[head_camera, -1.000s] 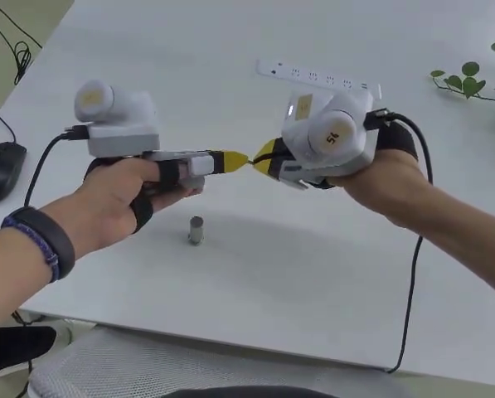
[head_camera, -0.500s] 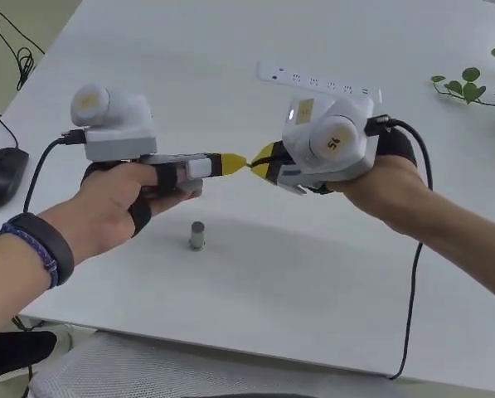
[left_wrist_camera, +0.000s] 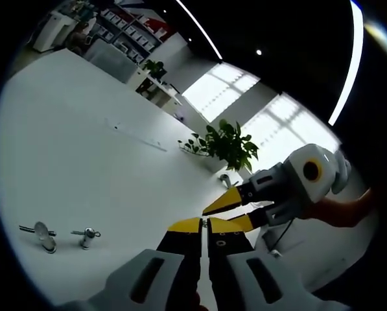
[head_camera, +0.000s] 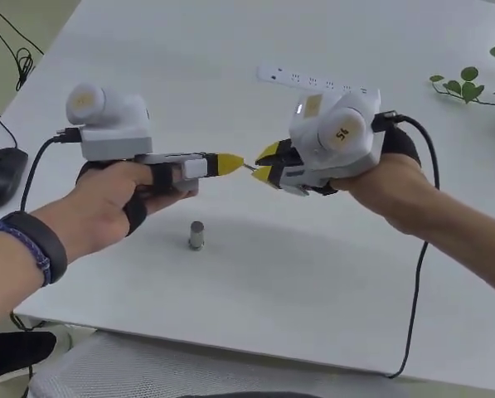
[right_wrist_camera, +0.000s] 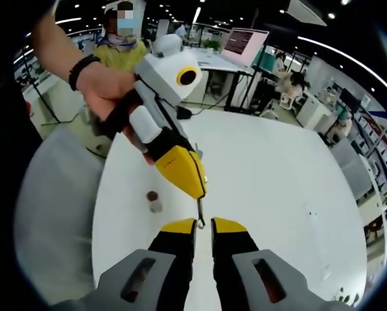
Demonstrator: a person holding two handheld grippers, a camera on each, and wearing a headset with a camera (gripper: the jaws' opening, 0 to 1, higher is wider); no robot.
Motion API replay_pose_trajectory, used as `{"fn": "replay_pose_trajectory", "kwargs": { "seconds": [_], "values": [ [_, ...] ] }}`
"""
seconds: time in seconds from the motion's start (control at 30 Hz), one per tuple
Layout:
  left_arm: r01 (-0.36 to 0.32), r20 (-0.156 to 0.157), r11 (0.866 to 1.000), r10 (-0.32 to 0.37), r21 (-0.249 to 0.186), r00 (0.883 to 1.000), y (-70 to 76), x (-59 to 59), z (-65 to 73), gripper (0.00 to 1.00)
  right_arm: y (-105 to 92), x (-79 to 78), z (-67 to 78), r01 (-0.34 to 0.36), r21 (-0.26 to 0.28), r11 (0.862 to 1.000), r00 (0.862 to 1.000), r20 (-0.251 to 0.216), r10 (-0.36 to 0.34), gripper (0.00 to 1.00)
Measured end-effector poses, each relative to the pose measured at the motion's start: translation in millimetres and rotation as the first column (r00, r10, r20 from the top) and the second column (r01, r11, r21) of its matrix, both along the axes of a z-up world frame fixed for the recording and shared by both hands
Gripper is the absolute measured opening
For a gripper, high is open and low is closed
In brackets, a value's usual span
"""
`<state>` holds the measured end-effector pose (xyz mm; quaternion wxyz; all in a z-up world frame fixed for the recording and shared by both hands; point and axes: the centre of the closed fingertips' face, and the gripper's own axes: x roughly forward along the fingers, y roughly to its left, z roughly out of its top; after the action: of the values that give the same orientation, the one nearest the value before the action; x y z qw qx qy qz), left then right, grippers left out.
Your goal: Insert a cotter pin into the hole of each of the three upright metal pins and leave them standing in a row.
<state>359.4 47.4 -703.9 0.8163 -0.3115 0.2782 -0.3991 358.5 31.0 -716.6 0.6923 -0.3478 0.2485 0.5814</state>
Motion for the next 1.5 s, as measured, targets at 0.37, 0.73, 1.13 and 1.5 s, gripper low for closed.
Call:
{"fn": "replay_pose_trajectory", "kwargs": {
  "seconds": [0.37, 0.73, 1.13, 1.5],
  "values": [
    [0.076, 0.059, 0.997, -0.078, 0.033, 0.995, -3.4, -9.9, 4.3, 0.0, -2.7, -9.7, -2.9, 0.003, 0.035, 0.999, 0.994, -0.112, 0.0, 0.12],
    [0.181, 0.116, 0.983, -0.184, 0.034, 0.976, -9.8, -23.4, 13.9, 0.0, 0.2, -31.6, -1.8, -0.026, 0.063, 0.998, 0.976, -0.216, 0.039, 0.12],
    [0.256, 0.16, 0.965, -0.261, 0.048, 0.952, -11.4, -33.8, 20.0, 0.0, 0.5, -46.8, 0.5, -0.052, 0.082, 0.995, 0.954, -0.29, 0.073, 0.07],
    [0.321, 0.199, 0.944, -0.33, 0.076, 0.923, -13.4, -42.4, 20.1, 0.0, -0.9, -54.4, -0.5, -0.077, 0.085, 0.993, 0.941, -0.323, 0.101, 0.06]
  ]
}}
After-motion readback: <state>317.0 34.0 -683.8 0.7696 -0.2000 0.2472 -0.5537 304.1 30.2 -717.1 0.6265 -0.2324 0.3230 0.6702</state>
